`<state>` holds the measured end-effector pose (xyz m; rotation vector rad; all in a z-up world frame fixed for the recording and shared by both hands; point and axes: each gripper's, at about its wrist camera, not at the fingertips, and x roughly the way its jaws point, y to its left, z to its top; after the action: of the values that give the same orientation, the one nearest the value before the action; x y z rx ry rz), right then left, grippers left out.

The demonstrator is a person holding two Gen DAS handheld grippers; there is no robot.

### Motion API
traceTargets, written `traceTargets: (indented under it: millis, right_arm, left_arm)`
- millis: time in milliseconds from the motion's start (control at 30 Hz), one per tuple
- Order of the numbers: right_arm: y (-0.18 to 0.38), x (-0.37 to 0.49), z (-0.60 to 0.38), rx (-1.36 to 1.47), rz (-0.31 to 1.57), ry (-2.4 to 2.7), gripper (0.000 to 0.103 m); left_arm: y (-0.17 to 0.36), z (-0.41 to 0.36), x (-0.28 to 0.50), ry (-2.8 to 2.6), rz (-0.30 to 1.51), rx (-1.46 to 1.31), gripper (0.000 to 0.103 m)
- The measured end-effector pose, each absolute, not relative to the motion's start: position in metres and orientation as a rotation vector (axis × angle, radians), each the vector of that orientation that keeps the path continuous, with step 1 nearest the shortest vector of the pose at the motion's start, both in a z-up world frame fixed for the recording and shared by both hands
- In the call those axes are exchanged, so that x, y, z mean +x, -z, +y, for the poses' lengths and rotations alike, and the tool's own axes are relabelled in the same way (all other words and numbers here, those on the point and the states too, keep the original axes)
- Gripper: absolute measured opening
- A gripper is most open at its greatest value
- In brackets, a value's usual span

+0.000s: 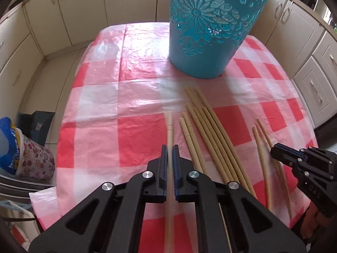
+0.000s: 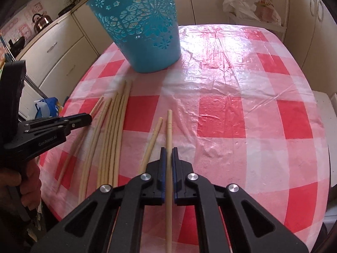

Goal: Organize utensils
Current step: 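Close the right gripper on one wooden chopstick, then lift the chopstick with the right gripper and drop it into the teal bin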

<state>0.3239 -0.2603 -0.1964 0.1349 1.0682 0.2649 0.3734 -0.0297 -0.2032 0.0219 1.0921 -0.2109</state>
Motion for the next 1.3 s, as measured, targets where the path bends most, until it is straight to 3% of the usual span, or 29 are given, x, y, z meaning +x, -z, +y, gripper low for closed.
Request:
traceTargets:
  millis: [133,333,567,833,1033,1300]
  right_arm:
    - [0.184,0.315,-0.267,0.204,1.025,-0.279,0.006]
    - [0.138,0.311,-0.280,0.353,0.848,-0.330,0.006]
    - [0.067,0.337,-0.277,0.415,0.571,-0.340,0.006]
    - [-0.010,0.404,-0.275,0.452,0.293,-0.281,0.006]
    - [-0.026,0.458,-0.266,0.439,0.190,-0.189,0.006]
    - [0.023,0.489,-0.256,0.383,0.300,-0.150,0.006]
  left_arm:
    - [0.179,-0.015,0.357,0.235,1.017,-0.028,0.005]
    - [0.105,0.013,0.341,0.308,0.743,-0.172,0.005]
    - [0.034,-0.001,0.387,0.342,0.463,-0.241,0.005]
    - [-0.017,-0.023,0.436,0.304,0.284,-0.277,0.005]
    - [-0.022,-0.030,0.475,0.261,0.220,-0.351,0.005]
    - [0.027,-0.042,0.511,0.231,0.279,-0.343,0.005]
